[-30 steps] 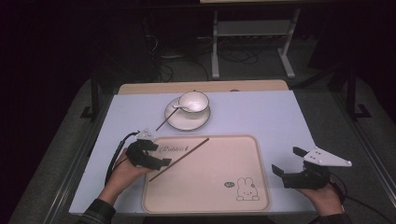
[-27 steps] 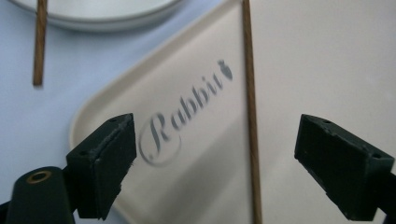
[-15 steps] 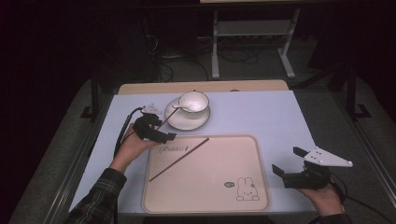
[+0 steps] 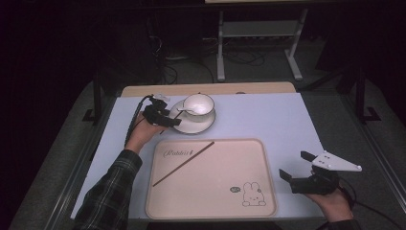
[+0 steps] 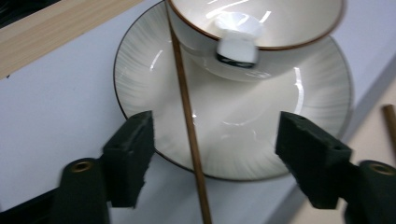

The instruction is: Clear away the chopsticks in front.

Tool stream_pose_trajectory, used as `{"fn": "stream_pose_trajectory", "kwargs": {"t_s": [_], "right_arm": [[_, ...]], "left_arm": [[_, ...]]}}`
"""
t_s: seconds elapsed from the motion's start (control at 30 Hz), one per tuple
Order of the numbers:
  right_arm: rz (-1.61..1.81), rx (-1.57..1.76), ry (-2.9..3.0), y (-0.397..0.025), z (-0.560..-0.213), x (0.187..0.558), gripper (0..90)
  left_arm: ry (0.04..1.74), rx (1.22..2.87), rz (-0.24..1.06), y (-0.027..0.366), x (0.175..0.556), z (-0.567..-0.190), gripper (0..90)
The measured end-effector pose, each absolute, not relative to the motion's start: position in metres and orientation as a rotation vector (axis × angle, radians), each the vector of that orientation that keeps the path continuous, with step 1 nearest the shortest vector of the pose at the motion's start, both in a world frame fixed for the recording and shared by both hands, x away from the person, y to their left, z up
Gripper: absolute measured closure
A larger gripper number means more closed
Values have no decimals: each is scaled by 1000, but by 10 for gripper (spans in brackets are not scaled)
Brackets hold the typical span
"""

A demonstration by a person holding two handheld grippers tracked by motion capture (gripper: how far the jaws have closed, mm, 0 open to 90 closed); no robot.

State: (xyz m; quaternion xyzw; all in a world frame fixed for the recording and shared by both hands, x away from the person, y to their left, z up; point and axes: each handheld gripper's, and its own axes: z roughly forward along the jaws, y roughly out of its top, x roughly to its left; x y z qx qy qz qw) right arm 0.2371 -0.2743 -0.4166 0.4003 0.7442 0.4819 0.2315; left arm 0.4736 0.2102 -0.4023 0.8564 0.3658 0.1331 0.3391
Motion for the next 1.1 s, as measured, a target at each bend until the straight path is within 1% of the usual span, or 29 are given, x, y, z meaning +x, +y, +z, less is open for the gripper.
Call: {"fn": "stream_pose_trajectory", "kwargs": {"t_s": [0.03,0.1,0.37,0.4,0.43,0.5,0.6,0.63,0.7,0.8,1.1], "right_arm": [[1324,1099,2046,-274,-417,237,0],[1324,1099,2046,-275,-417,237,0],[1330,1109,2041,-278,-417,237,0],[1330,1109,2041,-278,-417,237,0],[1331,1110,2040,-278,-417,237,0],[1332,1109,2039,-278,-417,237,0],[1331,1109,2040,-278,-417,236,0],[1331,1108,2040,-278,-417,236,0],[1331,1107,2039,-278,-417,236,0],[1332,1107,2039,-278,-417,236,0],[1332,1110,2038,-278,-417,236,0]], "left_arm": [[953,2237,355,209,477,-404,328],[966,2225,359,207,485,-410,426],[1001,2223,365,198,495,-423,614],[1001,2223,365,198,495,-423,633],[1003,2230,360,197,495,-425,633],[1010,2240,380,196,496,-427,707],[1022,2221,376,197,496,-427,764],[1024,2217,378,197,496,-427,764],[1027,2209,392,197,496,-425,814],[1042,2204,401,197,496,-424,833],[1052,2171,415,206,494,-415,848]]}}
